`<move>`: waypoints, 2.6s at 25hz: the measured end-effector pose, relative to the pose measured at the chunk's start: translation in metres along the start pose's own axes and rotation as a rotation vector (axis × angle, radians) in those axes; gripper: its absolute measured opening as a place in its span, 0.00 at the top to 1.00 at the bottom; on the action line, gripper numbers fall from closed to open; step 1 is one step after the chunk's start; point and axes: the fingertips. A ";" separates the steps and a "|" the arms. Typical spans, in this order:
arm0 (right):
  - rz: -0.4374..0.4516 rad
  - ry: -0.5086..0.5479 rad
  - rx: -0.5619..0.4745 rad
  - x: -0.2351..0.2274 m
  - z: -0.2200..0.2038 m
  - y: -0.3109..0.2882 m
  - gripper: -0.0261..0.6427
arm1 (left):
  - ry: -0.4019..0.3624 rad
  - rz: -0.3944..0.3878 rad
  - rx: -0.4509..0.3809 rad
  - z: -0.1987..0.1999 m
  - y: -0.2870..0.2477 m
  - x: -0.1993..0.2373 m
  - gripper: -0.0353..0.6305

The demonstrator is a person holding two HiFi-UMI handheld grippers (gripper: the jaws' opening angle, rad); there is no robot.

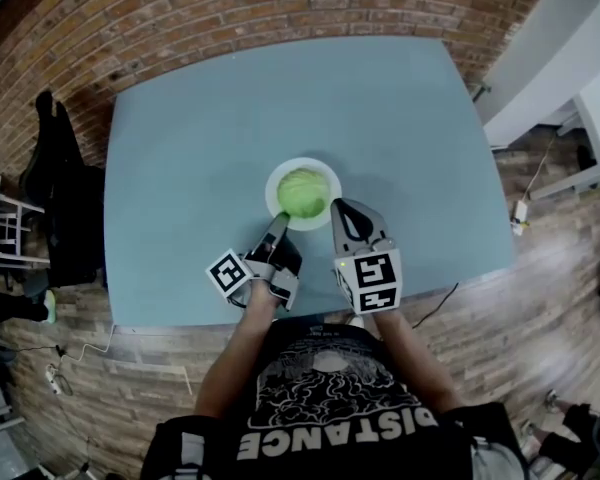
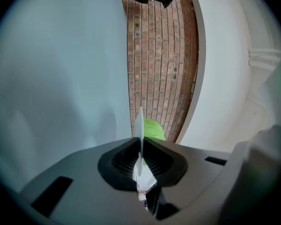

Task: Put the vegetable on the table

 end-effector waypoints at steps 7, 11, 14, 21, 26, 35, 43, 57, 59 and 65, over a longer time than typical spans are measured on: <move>0.007 -0.007 0.026 0.003 -0.008 -0.004 0.95 | -0.025 0.085 0.005 0.004 0.003 0.024 0.91; 0.017 -0.005 0.031 0.007 -0.009 -0.008 0.95 | -0.018 0.128 -0.002 0.007 0.005 0.036 0.90; 0.022 -0.008 0.040 0.007 -0.014 -0.008 0.95 | -0.006 0.145 -0.008 0.009 0.006 0.042 0.90; 0.029 -0.014 0.044 0.008 -0.016 -0.011 0.95 | 0.009 0.190 -0.022 0.012 0.008 0.053 0.90; 0.032 -0.015 0.050 0.008 -0.017 -0.011 0.95 | 0.010 0.209 -0.032 0.015 0.008 0.057 0.90; 0.042 -0.013 0.051 0.007 -0.020 -0.011 0.95 | -0.016 0.261 -0.063 0.022 0.008 0.065 0.90; 0.053 -0.016 0.060 0.006 -0.025 -0.011 0.95 | -0.074 0.306 -0.075 0.024 0.006 0.066 0.90; 0.067 -0.010 0.064 0.004 -0.031 -0.008 0.95 | -0.221 0.521 -0.103 0.035 0.010 0.080 0.89; 0.067 -0.010 0.063 0.003 -0.030 -0.008 0.95 | -0.243 0.552 -0.100 0.036 0.010 0.081 0.89; 0.075 -0.009 0.066 0.007 -0.033 -0.008 0.95 | -0.313 0.662 -0.078 0.039 0.013 0.086 0.89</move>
Point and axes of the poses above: the fingertips, and each gripper's own axes: y backward along the fingers, x to its left, z out of its top, and after that the axes turned 12 degrees about y, right-handed
